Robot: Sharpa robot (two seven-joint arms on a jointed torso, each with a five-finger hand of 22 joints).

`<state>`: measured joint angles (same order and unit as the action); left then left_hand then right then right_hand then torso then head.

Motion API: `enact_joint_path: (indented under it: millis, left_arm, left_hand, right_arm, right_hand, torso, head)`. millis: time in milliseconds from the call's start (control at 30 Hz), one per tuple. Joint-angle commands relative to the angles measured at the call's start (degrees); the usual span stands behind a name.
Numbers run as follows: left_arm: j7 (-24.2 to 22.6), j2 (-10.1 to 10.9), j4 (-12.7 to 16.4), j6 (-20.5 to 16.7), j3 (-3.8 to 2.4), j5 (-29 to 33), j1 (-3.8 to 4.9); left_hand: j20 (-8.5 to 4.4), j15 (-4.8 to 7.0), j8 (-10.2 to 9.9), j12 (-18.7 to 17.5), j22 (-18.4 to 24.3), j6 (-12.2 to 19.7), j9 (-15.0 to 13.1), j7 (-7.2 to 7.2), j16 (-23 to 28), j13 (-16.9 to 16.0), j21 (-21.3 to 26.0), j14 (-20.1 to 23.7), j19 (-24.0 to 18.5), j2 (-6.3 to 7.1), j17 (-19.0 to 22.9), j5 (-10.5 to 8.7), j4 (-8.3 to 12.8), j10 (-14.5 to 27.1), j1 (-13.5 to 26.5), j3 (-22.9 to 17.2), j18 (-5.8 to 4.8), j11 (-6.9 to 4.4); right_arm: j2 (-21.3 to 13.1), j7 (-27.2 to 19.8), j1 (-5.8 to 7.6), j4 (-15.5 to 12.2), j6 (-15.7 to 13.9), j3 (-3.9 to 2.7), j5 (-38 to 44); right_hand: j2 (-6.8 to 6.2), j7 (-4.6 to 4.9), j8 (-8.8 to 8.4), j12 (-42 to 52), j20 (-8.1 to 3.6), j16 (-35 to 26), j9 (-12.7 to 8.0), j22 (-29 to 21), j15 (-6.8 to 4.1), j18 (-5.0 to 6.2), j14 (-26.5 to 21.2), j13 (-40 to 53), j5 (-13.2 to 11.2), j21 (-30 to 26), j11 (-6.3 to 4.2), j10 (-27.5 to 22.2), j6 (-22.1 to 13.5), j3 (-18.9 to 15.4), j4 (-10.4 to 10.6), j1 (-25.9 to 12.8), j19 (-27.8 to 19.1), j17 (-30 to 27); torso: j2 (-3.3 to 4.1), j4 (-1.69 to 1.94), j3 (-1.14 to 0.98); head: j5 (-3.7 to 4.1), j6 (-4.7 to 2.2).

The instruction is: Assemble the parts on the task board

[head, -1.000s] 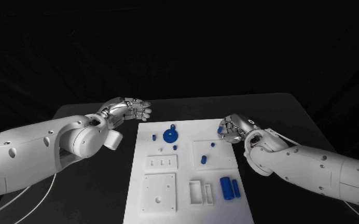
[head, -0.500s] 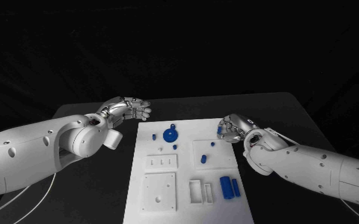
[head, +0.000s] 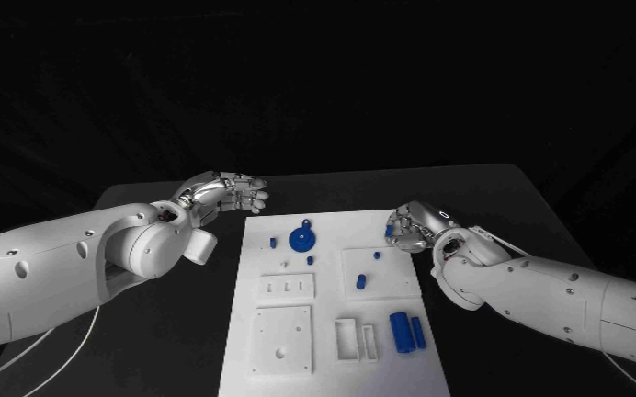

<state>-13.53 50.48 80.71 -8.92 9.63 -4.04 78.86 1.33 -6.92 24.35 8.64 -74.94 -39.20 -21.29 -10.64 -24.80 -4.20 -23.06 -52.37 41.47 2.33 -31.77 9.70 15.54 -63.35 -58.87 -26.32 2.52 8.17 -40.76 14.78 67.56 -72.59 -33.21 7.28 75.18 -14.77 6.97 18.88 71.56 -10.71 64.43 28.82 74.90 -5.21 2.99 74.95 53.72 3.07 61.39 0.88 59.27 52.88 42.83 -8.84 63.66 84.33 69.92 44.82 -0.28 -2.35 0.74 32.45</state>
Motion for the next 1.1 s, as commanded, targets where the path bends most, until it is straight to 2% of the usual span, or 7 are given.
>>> enact_joint_path:
  millis: [33,200,367,700,1000,1033,1100]
  left_arm:
    - [-0.24,-0.02,0.10,0.82,-0.03,-0.23,0.03]
    - [-0.17,-0.01,0.09,0.90,-0.03,-0.24,0.03]
    - [-0.16,0.02,0.12,0.94,-0.03,-0.26,0.03]
    - [-0.19,0.13,0.19,0.87,-0.03,-0.30,0.03]
    - [-0.15,0.11,0.19,0.87,-0.03,-0.31,0.03]
    - [-0.15,0.11,0.20,0.89,-0.03,-0.31,0.03]
    - [-0.15,0.11,0.17,0.90,-0.03,-0.31,0.03]
  left_hand:
    - [-0.01,-0.14,-0.39,-0.33,-0.79,0.43,-0.05,-1.57,0.29,0.06,-0.25,-0.12,-0.51,-0.05,-0.07,0.32,0.25,0.12,0.35,-0.17,0.90,0.26]
    - [-0.01,-0.14,-0.39,-0.34,-0.79,0.43,-0.05,-1.57,0.30,0.06,-0.25,-0.12,-0.50,-0.05,-0.08,0.32,0.24,0.12,0.37,-0.17,0.90,0.27]
    - [0.00,-0.14,-0.39,-0.34,-0.79,0.42,-0.06,-1.57,0.30,0.06,-0.25,-0.12,-0.51,-0.06,-0.08,0.32,0.23,0.12,0.39,-0.18,0.90,0.27]
    - [0.00,-0.14,-0.38,-0.35,-0.79,0.42,-0.06,-1.57,0.31,0.06,-0.25,-0.11,-0.51,-0.04,-0.09,0.31,0.25,0.12,0.38,-0.19,0.90,0.27]
    - [0.00,-0.14,-0.38,-0.35,-0.80,0.43,-0.06,-1.57,0.32,0.06,-0.25,-0.11,-0.52,-0.01,-0.10,0.31,0.27,0.13,0.37,-0.19,0.90,0.27]
    - [0.00,-0.14,-0.39,-0.35,-0.80,0.44,-0.06,-1.57,0.32,0.06,-0.25,-0.11,-0.52,-0.01,-0.10,0.31,0.27,0.13,0.37,-0.20,0.90,0.27]
    - [0.00,-0.14,-0.39,-0.36,-0.80,0.44,-0.06,-1.57,0.32,0.06,-0.25,-0.11,-0.52,0.00,-0.10,0.31,0.27,0.13,0.37,-0.19,0.90,0.27]
  right_arm:
    - [0.13,-0.57,-0.03,0.19,-0.09,-0.02,0.38]
    - [0.20,-0.58,-0.03,0.21,-0.48,-0.02,0.40]
    - [0.26,-0.49,-0.03,0.25,-0.49,-0.02,0.40]
    - [0.45,-0.40,-0.03,0.46,-0.47,-0.02,0.34]
    - [0.49,-0.27,-0.03,0.65,-0.40,-0.02,0.03]
    - [0.49,-0.28,-0.03,0.66,-0.43,-0.02,-0.05]
    - [0.53,-0.28,-0.03,0.71,-0.43,-0.02,-0.05]
  right_hand:
    - [0.75,-0.18,0.38,-0.26,-0.68,-0.42,0.12,0.65,-0.63,11.63,0.01,0.15,0.03,-0.17,-0.52,0.04,0.92,0.54,-0.10,0.11,1.44,0.11]
    - [1.47,-0.55,0.72,-0.43,-0.91,-0.53,0.27,0.71,-0.96,11.65,0.03,0.28,0.10,-0.20,-0.87,0.15,2.03,1.03,-0.49,0.21,1.39,0.23]
    - [1.64,-0.65,0.76,-0.50,-0.97,-0.59,0.29,0.73,-1.06,11.65,0.03,0.35,0.10,-0.22,-0.97,0.22,2.35,1.12,-0.54,0.00,1.37,0.27]
    - [1.11,-0.67,0.48,-0.67,-1.06,-0.68,0.18,0.71,-1.11,11.70,0.08,0.46,0.12,-0.32,-1.01,0.26,2.30,1.02,-0.48,-0.69,1.37,0.36]
    - [-0.03,-0.39,-0.35,-0.96,-1.04,-0.86,-0.12,0.47,-0.91,11.88,0.11,0.64,0.35,-0.83,-0.76,0.18,1.35,1.06,-0.05,-1.40,1.32,0.47]
    - [-0.55,-0.28,-0.57,-1.02,-0.97,-0.89,-0.20,0.45,-0.80,11.89,0.10,0.69,1.38,-0.88,-0.66,0.13,1.03,0.80,0.25,-1.96,1.33,0.51]
    - [-1.22,-0.07,-0.84,-1.07,-0.87,-0.91,-0.20,0.43,-0.71,11.94,0.11,0.91,5.14,-0.95,-0.48,0.04,0.69,-0.64,0.46,-3.05,1.42,0.68]
  torso:
    - [-0.01,0.00,-0.05]
    - [0.01,-0.02,-0.04]
    - [0.01,-0.03,-0.05]
    - [0.04,0.03,-0.02]
    - [0.01,-0.01,0.00]
    - [0.01,-0.01,0.00]
    - [0.01,0.00,-0.01]
  head:
    - [-0.01,0.03]
    - [-0.07,0.01]
    - [-0.08,0.04]
    - [-0.02,0.19]
    - [-0.08,0.23]
    - [-0.08,0.23]
    - [-0.08,0.25]
